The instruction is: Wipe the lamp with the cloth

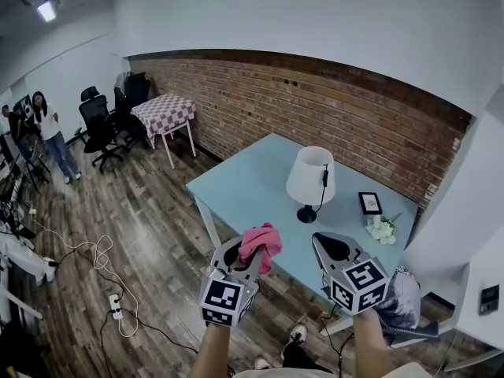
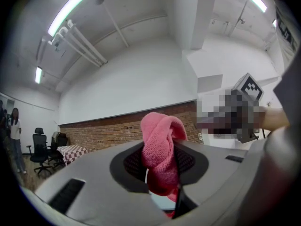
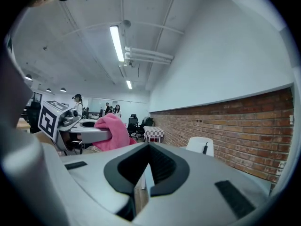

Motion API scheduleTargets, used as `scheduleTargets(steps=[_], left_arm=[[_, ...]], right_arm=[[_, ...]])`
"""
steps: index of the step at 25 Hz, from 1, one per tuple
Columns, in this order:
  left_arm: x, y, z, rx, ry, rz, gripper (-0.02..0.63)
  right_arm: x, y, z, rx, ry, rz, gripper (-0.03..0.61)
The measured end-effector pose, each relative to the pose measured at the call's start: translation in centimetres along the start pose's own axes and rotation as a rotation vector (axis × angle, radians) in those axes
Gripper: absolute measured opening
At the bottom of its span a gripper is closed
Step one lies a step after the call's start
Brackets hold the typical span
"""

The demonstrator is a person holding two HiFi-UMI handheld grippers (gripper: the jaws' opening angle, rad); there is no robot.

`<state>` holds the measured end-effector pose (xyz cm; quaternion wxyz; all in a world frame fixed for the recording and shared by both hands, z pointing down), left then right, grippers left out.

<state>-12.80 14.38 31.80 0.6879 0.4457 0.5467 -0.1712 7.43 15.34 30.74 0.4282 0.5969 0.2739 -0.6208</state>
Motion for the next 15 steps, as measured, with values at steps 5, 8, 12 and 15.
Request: scheduleTargets(steps=[5,8,12,15], left_arm=[[0.02,-0.18,-0.45,0.01,-0.006,0.014,0.124],[0.09,-0.22,-0.53,0.008,-0.013,0.019,0.124],[0.03,-0.37,-0.4,0.009,-0.01,0.017,0.124],[-0.02,-0.7,-0.18,0.015,0.002,0.019,0.124]], right_arm=[[0.01,-0.34,0.19,0.001,-0.005,-0.005,0.008],[0.07,-0.48,0.29,0.004,-0.008,-0.007,0.008],[-0.02,-0.47,0.43,0.0,-0.015,-0.01,0.008],[0.09,-0.4,0.61,-0.003,-0.021,-0.018,0.008]])
Point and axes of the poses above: the fingertips, and each gripper's own axes: z forward along the fingers, y to its right, x out of its top, the point moved 7 cm from there along -z, backward along the fingers, and after that the axes turned 14 degrees about z, right-handed, at the moved point
